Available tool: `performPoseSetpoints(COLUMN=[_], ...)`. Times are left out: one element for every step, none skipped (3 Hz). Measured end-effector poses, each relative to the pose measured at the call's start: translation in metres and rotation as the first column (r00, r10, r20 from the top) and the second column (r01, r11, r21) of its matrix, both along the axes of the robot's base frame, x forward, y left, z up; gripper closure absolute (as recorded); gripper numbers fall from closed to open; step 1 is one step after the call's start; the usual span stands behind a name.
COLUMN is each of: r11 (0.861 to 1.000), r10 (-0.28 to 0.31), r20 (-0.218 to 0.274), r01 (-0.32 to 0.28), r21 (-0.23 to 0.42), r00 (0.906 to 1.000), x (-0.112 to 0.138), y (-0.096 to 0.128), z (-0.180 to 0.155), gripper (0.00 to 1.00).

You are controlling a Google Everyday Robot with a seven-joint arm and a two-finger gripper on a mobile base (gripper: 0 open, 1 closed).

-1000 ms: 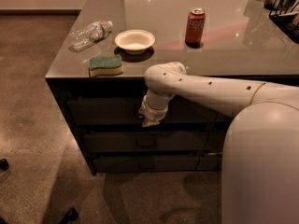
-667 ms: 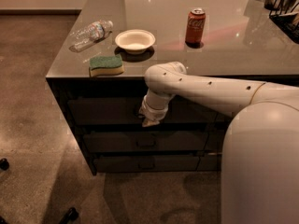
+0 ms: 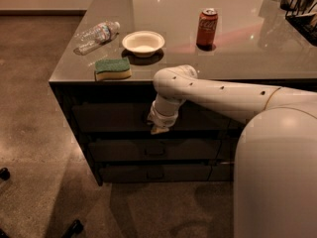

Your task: Open top drawer

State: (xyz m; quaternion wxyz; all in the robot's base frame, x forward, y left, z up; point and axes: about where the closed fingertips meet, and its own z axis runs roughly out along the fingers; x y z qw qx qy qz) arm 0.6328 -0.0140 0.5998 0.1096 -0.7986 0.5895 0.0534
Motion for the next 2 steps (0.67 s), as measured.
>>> performPoseSetpoints(r11=[1.000, 1.000], r10=[0.000, 0.000], r20=[0.000, 0.000], r01=[0.000, 0.000], r21=[0.000, 0.000], r00=[1.0000, 1.0000], x=[0.0020, 0.0040], y=[-0.0002, -0.0004], z=[0.0001, 0.0004], gripper=[0.81, 0.58])
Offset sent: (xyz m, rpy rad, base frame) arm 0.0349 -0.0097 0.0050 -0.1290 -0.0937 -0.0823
